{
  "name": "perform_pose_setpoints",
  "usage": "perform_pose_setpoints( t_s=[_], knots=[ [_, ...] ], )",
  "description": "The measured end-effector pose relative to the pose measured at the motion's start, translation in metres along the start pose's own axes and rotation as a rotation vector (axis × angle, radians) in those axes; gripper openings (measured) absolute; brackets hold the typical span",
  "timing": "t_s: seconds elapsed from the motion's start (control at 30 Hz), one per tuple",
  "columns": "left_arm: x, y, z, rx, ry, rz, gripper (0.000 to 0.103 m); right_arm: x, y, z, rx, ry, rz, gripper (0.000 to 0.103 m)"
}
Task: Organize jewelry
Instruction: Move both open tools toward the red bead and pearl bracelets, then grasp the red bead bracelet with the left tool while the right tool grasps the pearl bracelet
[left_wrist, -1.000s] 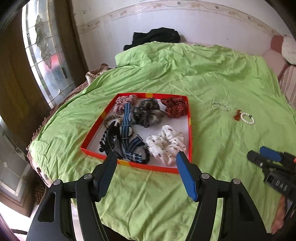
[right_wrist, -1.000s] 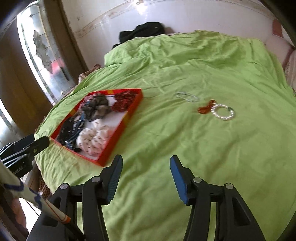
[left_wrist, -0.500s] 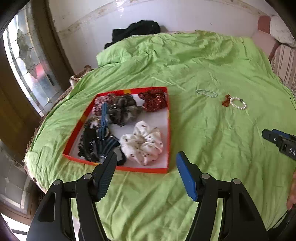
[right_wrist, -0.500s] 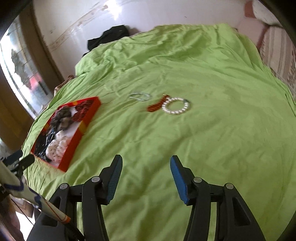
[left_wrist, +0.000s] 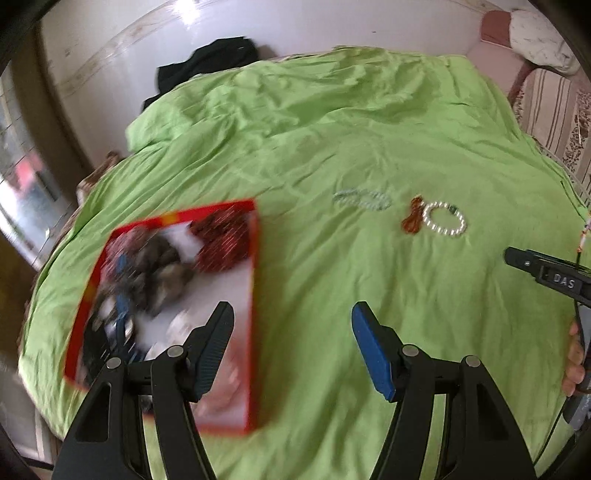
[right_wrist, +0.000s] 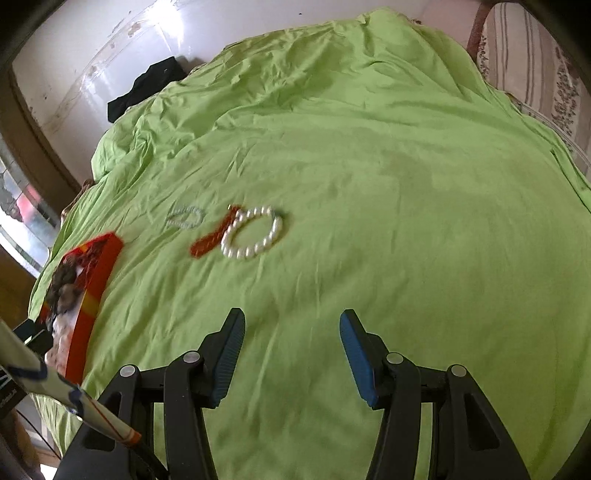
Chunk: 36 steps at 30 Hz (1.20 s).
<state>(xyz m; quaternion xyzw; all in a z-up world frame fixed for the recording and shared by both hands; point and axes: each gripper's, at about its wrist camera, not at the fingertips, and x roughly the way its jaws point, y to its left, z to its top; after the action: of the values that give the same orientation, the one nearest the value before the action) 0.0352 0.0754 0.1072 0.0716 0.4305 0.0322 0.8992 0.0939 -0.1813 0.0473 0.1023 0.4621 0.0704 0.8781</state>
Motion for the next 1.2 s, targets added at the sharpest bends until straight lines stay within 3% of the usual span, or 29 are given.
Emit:
perform_pose_setpoints(
  t_s=[0.23,0.4,0.5,0.53,0.57,0.8,0.93,1.2],
  knots=[
    [0.066,-0.022,0.043,-0.003,0.045,-0.100,0.065,0.056,0.007,0.037,-0.018,0.027,-0.001,0.056],
    [0.105,-0.032,0.062,-0.048,0.092,-0.194,0.053,0.078,0.010,0.051,-0.046,0.021,-0.021,0.052],
    [0.121,-0.037,0.069,-0.093,0.105,-0.250,0.048,0.087,0.015,0.054,-0.080,0.036,-0.036,0.030],
    [0.123,-0.038,0.069,-0.103,0.106,-0.264,0.048,0.089,0.016,0.054,-0.097,0.042,-0.038,0.016],
    [0.125,-0.041,0.070,-0.115,0.104,-0.290,0.048,0.090,0.018,0.053,-0.120,0.046,-0.043,0.011],
    [0.131,-0.070,0.074,-0.057,0.080,-0.357,0.047,0.066,-0.001,0.047,-0.101,0.013,-0.128,0.010],
    [0.146,-0.083,0.077,-0.042,0.106,-0.362,0.030,0.052,-0.020,0.042,-0.049,0.003,-0.111,0.010],
    [0.146,-0.087,0.076,-0.054,0.093,-0.425,0.028,0.052,-0.024,0.037,-0.031,-0.013,-0.090,0.011]
  ],
)
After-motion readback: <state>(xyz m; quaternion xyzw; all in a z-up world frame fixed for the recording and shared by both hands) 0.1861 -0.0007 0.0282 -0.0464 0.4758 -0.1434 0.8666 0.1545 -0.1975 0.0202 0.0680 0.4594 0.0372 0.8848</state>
